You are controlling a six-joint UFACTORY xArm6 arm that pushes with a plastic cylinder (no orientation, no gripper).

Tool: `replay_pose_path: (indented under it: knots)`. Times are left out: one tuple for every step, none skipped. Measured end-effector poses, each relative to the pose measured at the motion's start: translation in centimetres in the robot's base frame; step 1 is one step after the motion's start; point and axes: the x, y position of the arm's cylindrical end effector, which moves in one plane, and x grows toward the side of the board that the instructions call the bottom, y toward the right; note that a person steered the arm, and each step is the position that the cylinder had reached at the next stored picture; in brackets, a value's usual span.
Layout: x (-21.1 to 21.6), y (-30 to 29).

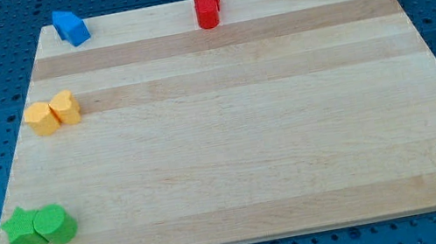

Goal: Move your arm closer to the blue cube

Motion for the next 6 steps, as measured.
replay_pose_path:
  knots:
    - [0.0, -0.1]
    - [3.1, -3.8]
    - [8.1, -12.4]
    - [13.4, -22.5]
    - [16.6, -30.8]
    - [18.0, -40.3]
